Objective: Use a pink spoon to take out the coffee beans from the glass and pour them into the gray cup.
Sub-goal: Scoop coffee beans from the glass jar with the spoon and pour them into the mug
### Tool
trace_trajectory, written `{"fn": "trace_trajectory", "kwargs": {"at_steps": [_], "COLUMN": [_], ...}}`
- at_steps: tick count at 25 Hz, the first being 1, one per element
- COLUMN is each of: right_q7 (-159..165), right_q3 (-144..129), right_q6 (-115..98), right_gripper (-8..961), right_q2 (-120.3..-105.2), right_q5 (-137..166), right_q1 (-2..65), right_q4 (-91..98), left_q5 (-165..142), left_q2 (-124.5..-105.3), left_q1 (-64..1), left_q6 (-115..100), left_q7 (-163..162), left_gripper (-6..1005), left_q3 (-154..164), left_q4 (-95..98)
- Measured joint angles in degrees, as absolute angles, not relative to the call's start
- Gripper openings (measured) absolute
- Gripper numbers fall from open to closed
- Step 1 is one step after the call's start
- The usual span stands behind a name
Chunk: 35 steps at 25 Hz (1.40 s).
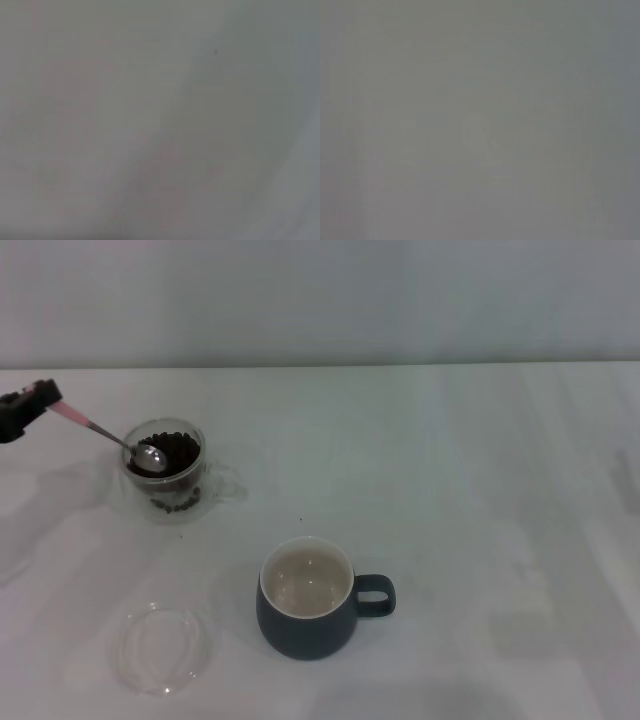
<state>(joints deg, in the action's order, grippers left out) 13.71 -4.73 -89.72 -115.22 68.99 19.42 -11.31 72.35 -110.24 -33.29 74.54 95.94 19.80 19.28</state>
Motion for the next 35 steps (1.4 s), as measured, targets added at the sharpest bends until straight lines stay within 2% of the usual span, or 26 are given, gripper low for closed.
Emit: {"fn": "trace_trajectory", "kwargs": {"at_steps": [21, 35], "right_q7": [13.71, 13.71], "right_q3": [-5.71, -5.71], "right_q6": [-91.15, -91.20], "right_gripper": [766, 766], "right_q2": [-115.23, -115.23], "right_q5": [69.44, 69.43], "right_q1": [19.50, 19.39], "right_q4": [-11.78, -11.62], "left_q5": [73.87, 84.42], "left_q2": [-111.42, -112.05], "left_q1": [-33.90, -27.07], "left_q6": [69.85, 72.03], "left_q7": [86.58, 80.99], "left_gripper": [135, 136], "left_q3": [24.84, 24.57], "left_q4": [18.96, 18.29]}}
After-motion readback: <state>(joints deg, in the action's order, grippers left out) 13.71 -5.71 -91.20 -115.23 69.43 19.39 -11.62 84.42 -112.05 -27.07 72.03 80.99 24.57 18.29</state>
